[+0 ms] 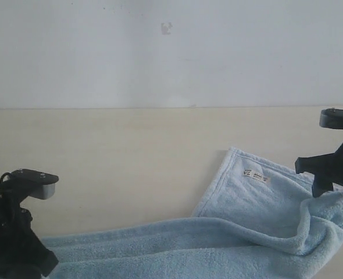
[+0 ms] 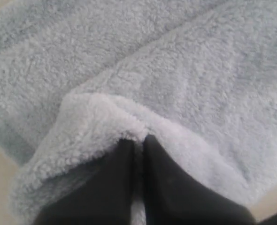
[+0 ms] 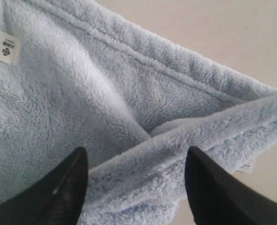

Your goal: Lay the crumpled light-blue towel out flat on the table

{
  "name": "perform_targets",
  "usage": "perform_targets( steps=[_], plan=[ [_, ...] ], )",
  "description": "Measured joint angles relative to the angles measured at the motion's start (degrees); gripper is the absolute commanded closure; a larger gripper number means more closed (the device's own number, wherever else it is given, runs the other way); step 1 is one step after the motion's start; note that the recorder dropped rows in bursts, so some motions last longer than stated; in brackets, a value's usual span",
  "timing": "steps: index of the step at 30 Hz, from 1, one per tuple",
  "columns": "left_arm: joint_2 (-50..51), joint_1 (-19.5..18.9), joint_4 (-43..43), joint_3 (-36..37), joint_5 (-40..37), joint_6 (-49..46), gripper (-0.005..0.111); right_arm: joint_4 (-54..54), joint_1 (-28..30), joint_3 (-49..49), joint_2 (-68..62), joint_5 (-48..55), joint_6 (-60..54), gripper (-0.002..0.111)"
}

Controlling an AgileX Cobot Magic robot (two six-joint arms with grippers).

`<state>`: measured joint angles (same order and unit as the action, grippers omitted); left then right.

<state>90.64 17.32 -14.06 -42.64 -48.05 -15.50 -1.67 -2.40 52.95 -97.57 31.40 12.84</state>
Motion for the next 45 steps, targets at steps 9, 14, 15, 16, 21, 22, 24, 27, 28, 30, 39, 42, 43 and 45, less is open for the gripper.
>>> perform_targets(
  steps=[9, 14, 15, 16, 21, 22, 24, 27, 28, 30, 39, 42, 43, 45],
  plan=[
    [-9.85, 0.00, -10.43, -0.18, -20.26, -1.96, 0.103, 1.67, 0.00, 0.00, 0.00, -1.48, 0.00, 0.050],
    [-11.10, 0.00, -11.94, 3.24, -21.29, -2.20, 0.103, 2.34, 0.00, 0.00, 0.00, -1.62, 0.00, 0.050],
    [-11.10, 0.00, -12.33, 4.26, -21.29, -2.44, 0.103, 2.52, 0.00, 0.00, 0.00, -1.62, 0.00, 0.050],
    [-11.10, 0.00, -13.05, 5.26, -21.29, -2.79, 0.103, 2.65, 0.00, 0.00, 0.00, -1.62, 0.00, 0.050],
    [-11.10, 0.00, -17.96, 9.29, -21.52, -7.17, 0.103, 3.64, 0.00, 0.00, 0.00, -1.62, 0.00, 0.050],
    [-11.10, 0.00, -18.99, 9.70, -21.52, -7.96, 0.103, 3.79, 0.00, 0.00, 0.00, -1.62, 0.00, 0.050],
    [-11.10, 0.00, -20.32, 10.05, -21.56, -8.94, 0.103, 3.96, 0.00, 0.00, 0.00, -1.62, 0.10, 0.050],
    [-11.10, 0.00, -21.03, 10.30, -21.56, -10.27, 0.103, 3.99, 0.00, 0.00, 0.00, -1.62, 0.10, 0.050],
    [-11.10, 0.00, -21.08, 10.30, -21.56, -10.51, 0.103, 3.99, 0.00, 0.00, 0.00, -1.62, 0.10, 0.050],
    [-11.10, 0.00, -21.30, 10.30, -21.56, -11.33, 0.103, 3.99, 0.00, 0.00, 0.00, -1.62, 0.10, 0.050],
    [-11.10, 0.00, -21.30, 10.30, -21.56, -15.70, 0.069, 4.22, 0.00, 0.00, 0.00, -2.36, 0.10, 0.050],
    [-11.10, 0.00, -21.76, 10.30, -21.56, -16.32, 0.059, 4.67, 0.00, 0.00, 0.00, -2.65, 0.10, 0.050],
    [-11.10, 0.00, -21.76, 10.30, -21.56, -16.50, 0.058, 4.83, 0.00, 0.00, 0.00, -2.75, 0.10, 0.050],
    [-11.10, 0.00, -22.02, 10.30, -21.56, -16.60, 0.057, 5.05, 0.00, 0.00, 0.00, -2.81, 0.10, 0.050]
  ],
)
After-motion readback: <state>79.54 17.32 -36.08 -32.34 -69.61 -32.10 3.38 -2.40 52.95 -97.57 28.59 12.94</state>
